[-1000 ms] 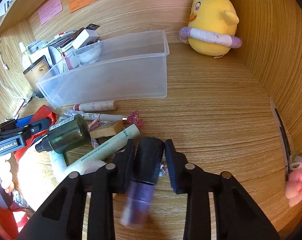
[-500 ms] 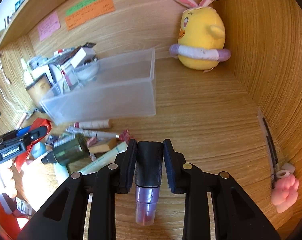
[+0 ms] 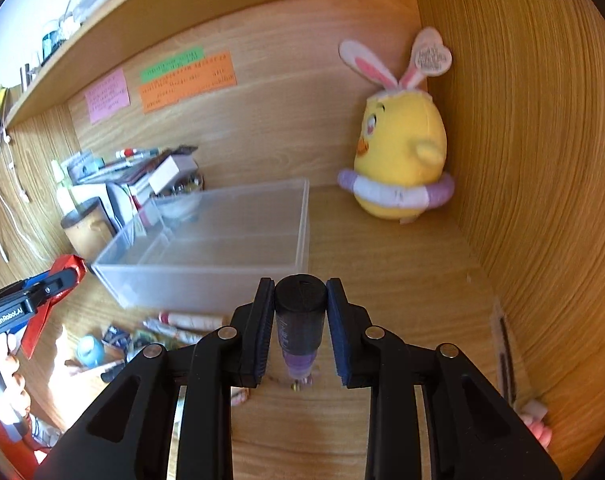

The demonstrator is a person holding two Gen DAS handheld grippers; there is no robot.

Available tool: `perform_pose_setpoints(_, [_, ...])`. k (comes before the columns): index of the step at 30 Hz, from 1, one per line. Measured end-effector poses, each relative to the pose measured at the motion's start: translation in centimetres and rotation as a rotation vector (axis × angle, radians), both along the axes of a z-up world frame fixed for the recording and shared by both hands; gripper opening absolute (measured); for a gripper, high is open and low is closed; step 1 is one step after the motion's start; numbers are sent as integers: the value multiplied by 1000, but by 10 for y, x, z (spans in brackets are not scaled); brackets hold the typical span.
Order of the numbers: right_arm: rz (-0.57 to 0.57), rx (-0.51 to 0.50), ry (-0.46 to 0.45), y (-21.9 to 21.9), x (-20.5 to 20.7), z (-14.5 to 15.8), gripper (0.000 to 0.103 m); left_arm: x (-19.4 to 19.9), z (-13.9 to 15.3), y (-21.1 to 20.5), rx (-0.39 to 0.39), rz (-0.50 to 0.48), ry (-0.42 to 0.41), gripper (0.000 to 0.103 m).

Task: Organize objects
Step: 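Carry both items over the clear box and open both tools to drop them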

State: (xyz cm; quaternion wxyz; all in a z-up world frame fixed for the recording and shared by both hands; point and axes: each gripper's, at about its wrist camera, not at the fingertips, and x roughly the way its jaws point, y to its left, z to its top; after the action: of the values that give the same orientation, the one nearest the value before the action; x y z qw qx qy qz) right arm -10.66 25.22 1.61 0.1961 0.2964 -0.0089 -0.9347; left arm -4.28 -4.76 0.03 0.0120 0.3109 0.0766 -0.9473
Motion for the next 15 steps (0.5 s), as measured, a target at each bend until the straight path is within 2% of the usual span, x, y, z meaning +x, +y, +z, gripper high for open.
perform_pose_setpoints(7, [21, 1, 75, -12, -10, 26, 24, -11, 15, 2, 8, -12, 27, 54])
perform_pose_setpoints(15, [70, 11, 136, -34, -26, 48, 24, -34, 30, 7, -23, -8, 56, 54])
